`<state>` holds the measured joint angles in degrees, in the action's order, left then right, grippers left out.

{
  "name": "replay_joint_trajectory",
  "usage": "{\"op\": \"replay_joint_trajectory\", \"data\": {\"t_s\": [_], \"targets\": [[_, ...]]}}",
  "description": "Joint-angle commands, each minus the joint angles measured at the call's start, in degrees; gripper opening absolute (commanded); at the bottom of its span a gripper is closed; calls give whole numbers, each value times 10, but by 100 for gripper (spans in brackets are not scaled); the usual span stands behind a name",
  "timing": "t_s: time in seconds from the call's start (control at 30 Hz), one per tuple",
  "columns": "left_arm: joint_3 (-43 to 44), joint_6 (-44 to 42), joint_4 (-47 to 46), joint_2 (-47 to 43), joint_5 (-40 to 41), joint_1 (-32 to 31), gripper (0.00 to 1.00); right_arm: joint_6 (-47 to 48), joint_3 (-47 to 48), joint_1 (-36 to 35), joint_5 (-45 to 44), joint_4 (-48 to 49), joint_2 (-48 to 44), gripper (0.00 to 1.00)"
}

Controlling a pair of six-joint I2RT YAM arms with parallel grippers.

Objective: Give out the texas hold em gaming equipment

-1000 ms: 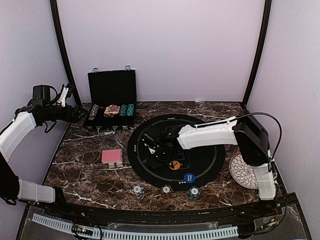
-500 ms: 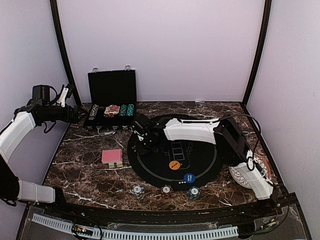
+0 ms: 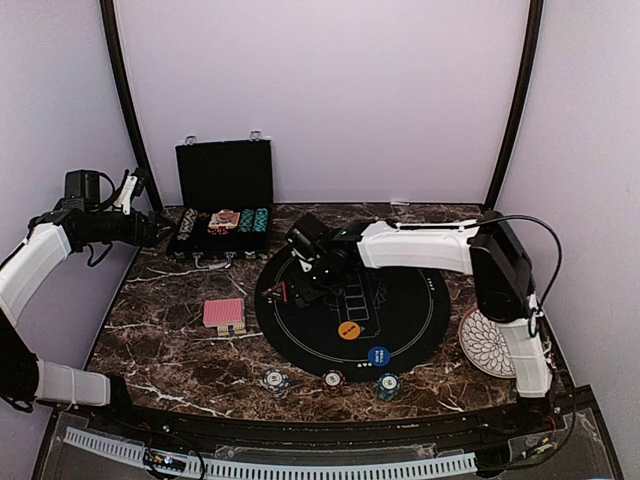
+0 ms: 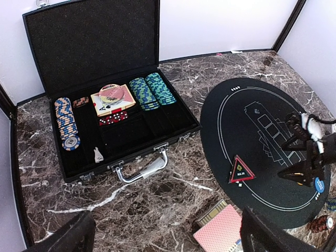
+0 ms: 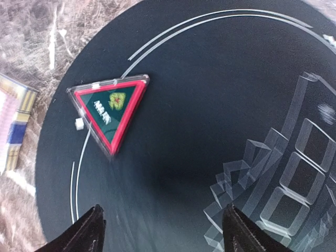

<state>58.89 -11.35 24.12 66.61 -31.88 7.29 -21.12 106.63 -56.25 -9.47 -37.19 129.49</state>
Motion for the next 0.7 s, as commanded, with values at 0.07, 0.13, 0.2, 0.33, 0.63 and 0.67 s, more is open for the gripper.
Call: {"op": "replay_joint_trajectory", "data": {"t_s": [0.07,0.13,0.2,0.33,0.63,0.67], "targets": [[19,-2,13,-8,-18,3,99,-49,-159,3,-37,27,-142,78],[20,-2,15,-8,-19,4,99,-65,-218,2,-31,38,-179,76],[21,-1,15,-6,-15,3,99,-79,-272,1,-22,49,-203,74],[21,-2,18,-7,-19,4,99,-102,-328,-7,-21,58,-232,73],[30,4,20,-7,-31,4,99,-130,-361,-30,-28,78,-222,71],[30,4,21,-7,-32,4,99,-131,-360,-32,-27,80,-219,70]]}}
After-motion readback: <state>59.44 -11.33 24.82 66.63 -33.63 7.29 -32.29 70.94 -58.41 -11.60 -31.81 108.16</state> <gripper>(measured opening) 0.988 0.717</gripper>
